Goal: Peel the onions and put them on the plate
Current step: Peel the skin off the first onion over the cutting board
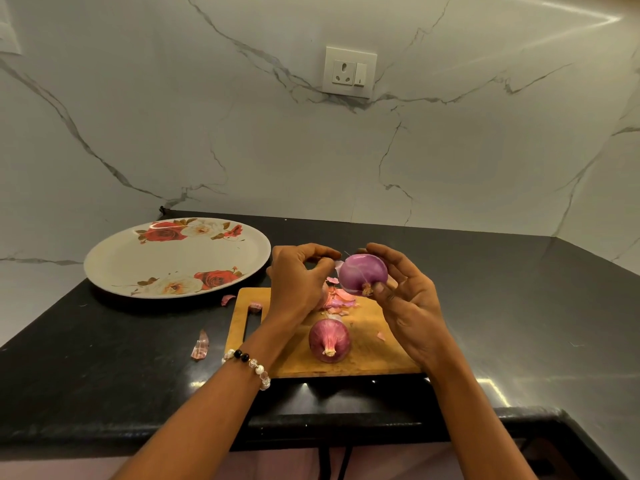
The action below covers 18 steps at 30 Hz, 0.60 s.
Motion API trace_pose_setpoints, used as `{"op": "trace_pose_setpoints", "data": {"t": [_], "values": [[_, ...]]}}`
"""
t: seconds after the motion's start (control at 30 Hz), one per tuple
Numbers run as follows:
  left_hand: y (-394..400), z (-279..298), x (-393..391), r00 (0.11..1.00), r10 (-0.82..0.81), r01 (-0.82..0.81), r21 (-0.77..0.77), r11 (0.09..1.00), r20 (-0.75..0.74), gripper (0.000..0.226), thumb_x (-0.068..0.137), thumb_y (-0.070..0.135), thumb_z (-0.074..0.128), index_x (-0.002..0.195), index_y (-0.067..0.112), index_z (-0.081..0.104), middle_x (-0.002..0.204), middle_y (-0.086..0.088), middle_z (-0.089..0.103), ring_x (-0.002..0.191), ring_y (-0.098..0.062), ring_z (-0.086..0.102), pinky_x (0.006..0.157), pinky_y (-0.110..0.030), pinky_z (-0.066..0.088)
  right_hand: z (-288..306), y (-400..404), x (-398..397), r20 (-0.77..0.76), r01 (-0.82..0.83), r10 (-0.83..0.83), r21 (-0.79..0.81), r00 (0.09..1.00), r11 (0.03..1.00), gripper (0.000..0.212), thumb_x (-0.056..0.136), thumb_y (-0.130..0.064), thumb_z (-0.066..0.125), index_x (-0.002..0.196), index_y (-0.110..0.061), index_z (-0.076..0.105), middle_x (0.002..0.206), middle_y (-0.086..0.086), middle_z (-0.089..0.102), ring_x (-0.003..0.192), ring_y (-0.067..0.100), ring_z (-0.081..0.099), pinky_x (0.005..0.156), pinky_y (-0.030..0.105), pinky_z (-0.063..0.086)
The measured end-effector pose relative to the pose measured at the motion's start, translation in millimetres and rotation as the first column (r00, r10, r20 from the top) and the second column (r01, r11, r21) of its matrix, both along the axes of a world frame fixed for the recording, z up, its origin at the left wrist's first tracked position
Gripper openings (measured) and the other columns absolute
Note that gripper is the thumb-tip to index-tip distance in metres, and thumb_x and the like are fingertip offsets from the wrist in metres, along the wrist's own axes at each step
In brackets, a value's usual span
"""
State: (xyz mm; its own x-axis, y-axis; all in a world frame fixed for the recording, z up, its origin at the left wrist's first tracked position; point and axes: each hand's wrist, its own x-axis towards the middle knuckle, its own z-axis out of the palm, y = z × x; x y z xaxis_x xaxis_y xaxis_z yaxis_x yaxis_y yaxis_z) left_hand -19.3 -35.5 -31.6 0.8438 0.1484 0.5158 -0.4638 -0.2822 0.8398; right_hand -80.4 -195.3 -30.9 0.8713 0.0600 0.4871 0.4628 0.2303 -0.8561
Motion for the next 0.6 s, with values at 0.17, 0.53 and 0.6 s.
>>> {"op": "trace_pose_setpoints", "data": {"t": [0.17, 0.53, 0.6], "values": [[-1, -1, 0, 1.000, 0.025, -0.025, -0.033, 0.999, 0.017, 0.016, 0.083, 0.029, 0.066, 0.076, 0.043, 0.066, 0.085, 0.010, 0.069, 0.094, -0.025, 0.061, 0.083, -0.048, 0.053, 1, -1, -1, 0.034, 0.030, -0.031, 0.025, 0.999, 0.999, 0.042, 0.083, -0.001, 0.060, 0.123, -0.012, 0.059, 0.121, 0.000, 0.067, 0.118, 0.024, 0.062, 0.084, 0.027, 0.057], [-1, -1, -1, 0.999, 0.037, -0.036, -0.034, 0.999, 0.034, 0.008, 0.083, 0.026, 0.069, 0.080, 0.034, 0.069, 0.084, 0.008, 0.068, 0.093, -0.022, 0.061, 0.079, -0.042, 0.056, -1, -6, 6, -0.011, 0.178, -0.177, 0.101, 0.984, 0.979, 0.042, 0.081, -0.002, 0.062, 0.120, -0.016, 0.062, 0.122, 0.001, 0.064, 0.119, 0.027, 0.060, 0.088, 0.031, 0.058], [-1, 2, -4, 0.999, 0.031, -0.030, -0.054, 0.998, 0.029, 0.004, 0.084, 0.024, 0.069, 0.084, 0.025, 0.073, 0.082, 0.009, 0.068, 0.088, -0.017, 0.062, 0.079, -0.039, 0.057, -1, -11, 8, -0.064, 0.210, -0.201, 0.218, 0.977, 0.953, 0.040, 0.083, 0.001, 0.061, 0.119, -0.016, 0.062, 0.126, 0.004, 0.061, 0.120, 0.029, 0.059, 0.091, 0.035, 0.058]]}}
